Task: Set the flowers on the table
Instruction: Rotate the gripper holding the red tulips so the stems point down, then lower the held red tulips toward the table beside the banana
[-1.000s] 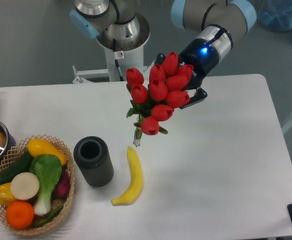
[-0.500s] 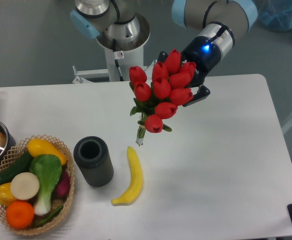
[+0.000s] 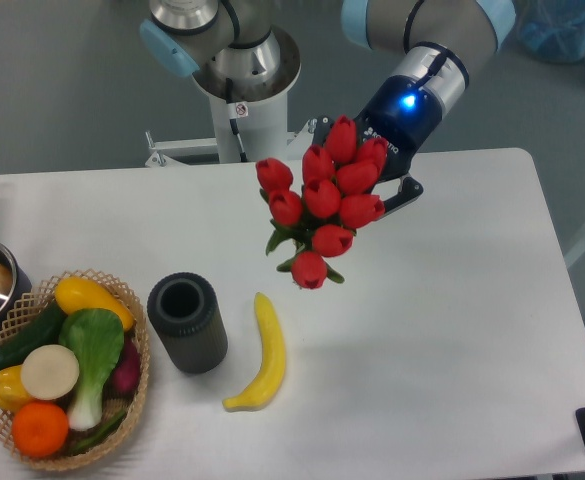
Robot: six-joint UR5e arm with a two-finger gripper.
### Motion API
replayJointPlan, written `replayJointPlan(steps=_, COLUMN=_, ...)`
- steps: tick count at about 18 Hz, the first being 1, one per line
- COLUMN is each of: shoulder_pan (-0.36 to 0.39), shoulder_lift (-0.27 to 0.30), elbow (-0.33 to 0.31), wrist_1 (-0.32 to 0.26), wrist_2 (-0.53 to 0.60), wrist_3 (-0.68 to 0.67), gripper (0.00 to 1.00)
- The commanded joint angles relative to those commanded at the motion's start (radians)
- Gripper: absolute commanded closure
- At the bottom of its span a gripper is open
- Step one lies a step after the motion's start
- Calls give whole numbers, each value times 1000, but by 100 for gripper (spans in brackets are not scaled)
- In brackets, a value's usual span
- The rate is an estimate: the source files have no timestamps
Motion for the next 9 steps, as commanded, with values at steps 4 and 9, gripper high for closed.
replayJointPlan(steps=4, shoulder_pan=-52, shoulder_lift=0, elbow=6, wrist_1=-2, wrist_2=201, wrist_3=18, gripper=59)
replayJointPlan(steps=9, shoulder_pan=-120, shoulder_lift=-60, elbow=25, wrist_1=-6, wrist_2=421, wrist_3=107, gripper=59)
